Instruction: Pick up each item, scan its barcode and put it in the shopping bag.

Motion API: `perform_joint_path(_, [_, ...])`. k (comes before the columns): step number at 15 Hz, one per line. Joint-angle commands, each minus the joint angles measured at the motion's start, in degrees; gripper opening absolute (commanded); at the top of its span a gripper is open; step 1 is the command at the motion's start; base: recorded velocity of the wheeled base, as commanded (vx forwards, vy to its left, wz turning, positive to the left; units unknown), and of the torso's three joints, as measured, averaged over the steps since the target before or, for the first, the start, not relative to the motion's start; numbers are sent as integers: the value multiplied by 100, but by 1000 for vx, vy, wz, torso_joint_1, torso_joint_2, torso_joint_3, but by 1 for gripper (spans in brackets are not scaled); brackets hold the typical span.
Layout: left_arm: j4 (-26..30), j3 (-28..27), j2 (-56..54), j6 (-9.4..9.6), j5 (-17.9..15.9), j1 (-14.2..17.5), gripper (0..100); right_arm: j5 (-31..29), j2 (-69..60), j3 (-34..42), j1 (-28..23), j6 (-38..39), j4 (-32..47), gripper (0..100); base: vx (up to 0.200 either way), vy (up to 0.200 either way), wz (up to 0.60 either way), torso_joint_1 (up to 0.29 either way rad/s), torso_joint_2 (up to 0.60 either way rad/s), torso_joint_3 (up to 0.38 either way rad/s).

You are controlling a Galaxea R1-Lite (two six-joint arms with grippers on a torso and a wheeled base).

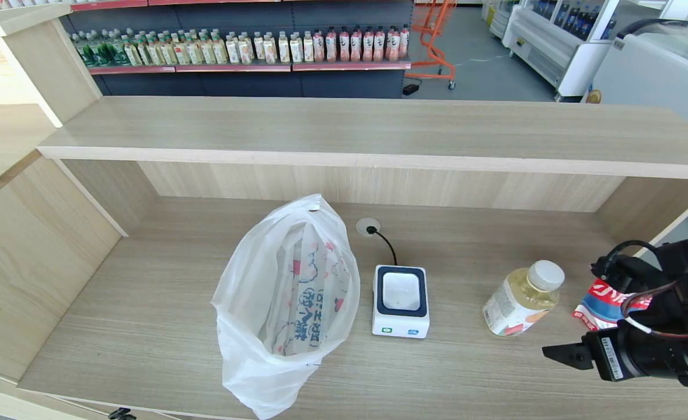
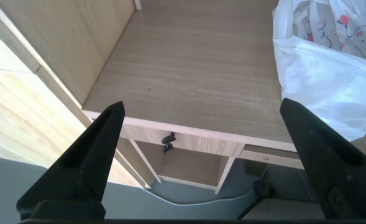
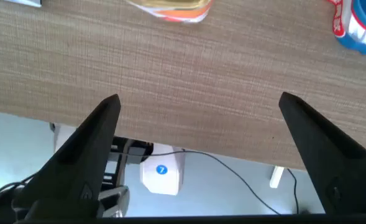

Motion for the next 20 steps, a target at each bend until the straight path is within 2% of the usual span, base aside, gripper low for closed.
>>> perform_joint_path(1, [0,0,-1,0,1,1,100,-254,800,433,267,9,-1266,100,0,0,0,0,0,0])
perform_joint_path(3, [0,0,-1,0,1,1,100,-325,1187,776,566,17,-2409,100,0,0,0,0,0,0])
perform_joint_path(5, [0,0,-1,0,1,1,100,-342,1450,899,803,26,-3112,100,0,0,0,0,0,0])
perform_joint_path(8, [0,0,-1,0,1,1,100,-369,1802,899,935,17,-3753,100,0,0,0,0,0,0])
perform_joint_path(11, [0,0,-1,0,1,1,100,-975,2250,907,1005,9,-4474,100,0,0,0,0,0,0])
perform_joint_path(14, [0,0,-1,0,1,1,100,-1028,2514,899,1058,-9,-5107,100,0,0,0,0,0,0])
perform_joint_path(20, [0,0,-1,0,1,1,100,-1274,2795,872,1084,-9,-5871,100,0,0,0,0,0,0])
